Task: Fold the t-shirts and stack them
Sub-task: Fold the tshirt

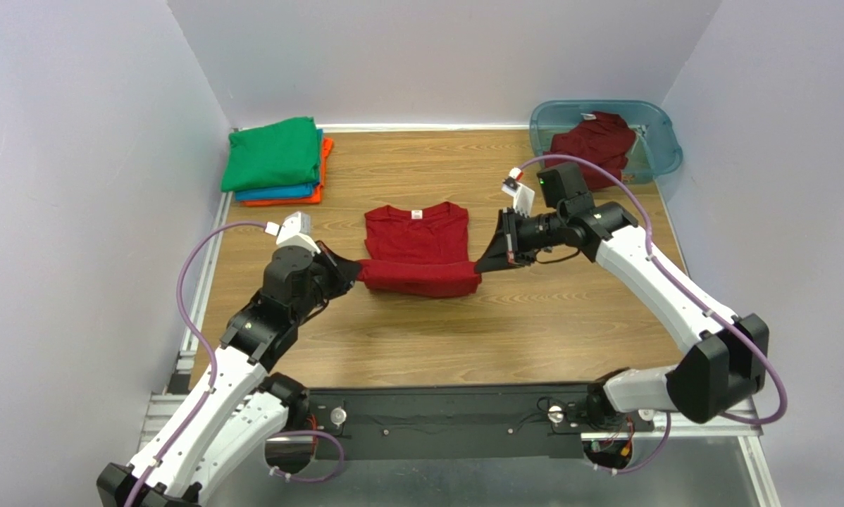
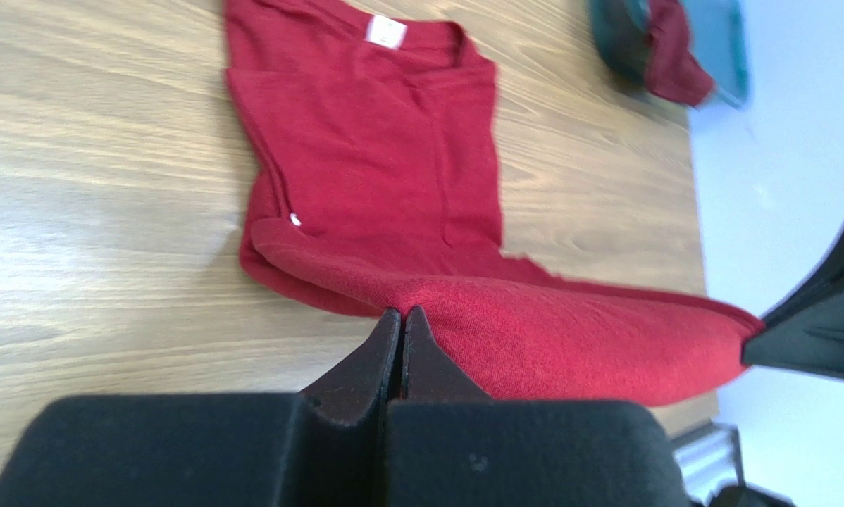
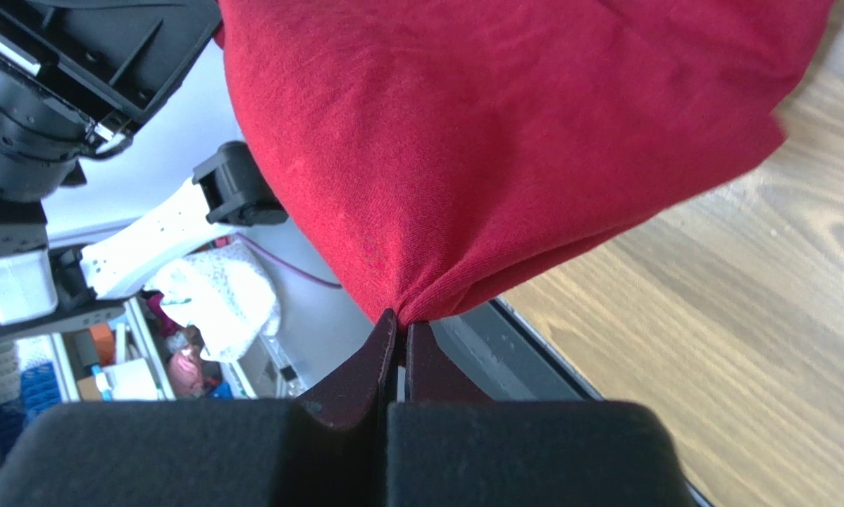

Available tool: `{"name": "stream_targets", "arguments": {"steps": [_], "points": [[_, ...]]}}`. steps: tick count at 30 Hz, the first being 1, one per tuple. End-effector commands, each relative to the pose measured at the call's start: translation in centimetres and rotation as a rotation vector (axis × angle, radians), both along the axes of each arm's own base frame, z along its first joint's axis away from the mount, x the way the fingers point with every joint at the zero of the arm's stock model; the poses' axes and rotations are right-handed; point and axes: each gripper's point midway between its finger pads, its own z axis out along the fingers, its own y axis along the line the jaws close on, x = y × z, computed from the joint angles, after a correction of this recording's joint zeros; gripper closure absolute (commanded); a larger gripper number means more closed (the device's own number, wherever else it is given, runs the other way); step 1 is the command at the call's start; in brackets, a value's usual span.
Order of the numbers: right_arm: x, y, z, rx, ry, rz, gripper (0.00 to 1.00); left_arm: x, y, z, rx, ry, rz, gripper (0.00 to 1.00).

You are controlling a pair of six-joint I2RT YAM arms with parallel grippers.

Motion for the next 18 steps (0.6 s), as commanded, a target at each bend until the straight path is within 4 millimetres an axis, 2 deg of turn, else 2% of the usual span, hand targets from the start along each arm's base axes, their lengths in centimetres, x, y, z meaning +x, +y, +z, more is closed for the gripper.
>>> {"name": "stream_targets", "arguments": {"steps": [1, 6, 9, 12, 17, 18], "points": [[1.7, 1.2, 0.9, 0.057, -0.024, 0.016, 0.97, 2.0, 1.7, 1.5, 0.008, -0.040, 0.142, 1.00], [4.2, 1.9, 1.6, 0.055, -0.081, -0.012, 0.97, 3.6, 1.8, 1.2, 0.032, -0.032, 0.186, 1.00], [5.6, 2.0, 0.7, 0.032, -0.074, -0.046, 0.98, 4.6, 2.0, 1.2, 0.055, -0.022, 0.220, 1.00], [7.2, 2.2, 0.0, 0.020, -0.076, -0.075, 0.98, 5.9, 2.3, 2.4, 0.064, -0.043, 0.263, 1.00], [9.3, 1.8, 0.1, 0.004, -0.111, -0.120, 0.99, 7.3, 1.9, 3.5, 0.061, -0.078, 0.264, 1.00], [9.7, 1.8, 0.0, 0.001, -0.116, -0.128, 0.99, 7.7, 1.8, 3.1, 0.075, -0.070, 0.264, 1.00]]}}
